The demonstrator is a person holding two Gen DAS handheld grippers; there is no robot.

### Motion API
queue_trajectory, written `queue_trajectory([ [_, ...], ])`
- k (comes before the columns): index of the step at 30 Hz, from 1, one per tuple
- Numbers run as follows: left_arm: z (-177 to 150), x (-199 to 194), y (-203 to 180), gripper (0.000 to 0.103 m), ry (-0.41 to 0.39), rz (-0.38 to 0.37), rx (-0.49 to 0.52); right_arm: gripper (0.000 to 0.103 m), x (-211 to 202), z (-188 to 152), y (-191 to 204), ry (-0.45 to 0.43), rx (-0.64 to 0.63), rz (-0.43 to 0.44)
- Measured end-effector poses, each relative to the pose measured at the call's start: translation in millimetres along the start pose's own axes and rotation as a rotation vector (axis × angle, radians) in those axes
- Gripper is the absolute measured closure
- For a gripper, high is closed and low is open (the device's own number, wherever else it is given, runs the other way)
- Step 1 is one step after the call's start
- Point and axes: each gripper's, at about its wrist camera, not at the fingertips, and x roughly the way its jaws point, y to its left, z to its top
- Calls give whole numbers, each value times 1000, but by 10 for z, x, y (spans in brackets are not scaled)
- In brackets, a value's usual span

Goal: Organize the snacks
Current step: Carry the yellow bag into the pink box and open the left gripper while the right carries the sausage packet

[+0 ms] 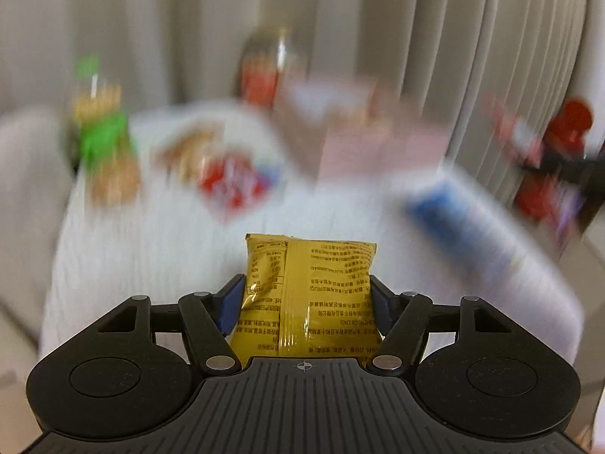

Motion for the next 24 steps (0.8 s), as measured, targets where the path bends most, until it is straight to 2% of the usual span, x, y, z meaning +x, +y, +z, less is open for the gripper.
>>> queue_trajectory([
  [2,387,-87,-73,30,-109,-32,-7,56,-3,29,-84,-16,18,-12],
  [6,1113,118,-127,30,-236,-129,-75,56,4,62,-196,-38,41,-18],
  [9,1599,605,-121,29,-238,-176,-168,56,47,71,-256,-33,46,-29],
  [11,1785,1061,-108,29,-158,-191,-209,56,99,59,-297,-17,46,-41],
  [13,1820,1525,-71,30,-38,-237,-249,56,153,45,-338,6,48,-49],
  [14,1785,1654,-43,31,-22,-257,-258,56,182,43,-362,17,50,-57],
  [17,1716,1599,30,34,-87,-259,-242,56,264,56,-438,26,53,-72],
  [20,1604,1287,210,34,-144,-251,-281,56,391,154,-508,37,83,-76],
  [24,1521,842,478,34,-227,-200,-285,56,471,597,-554,-28,78,-66],
])
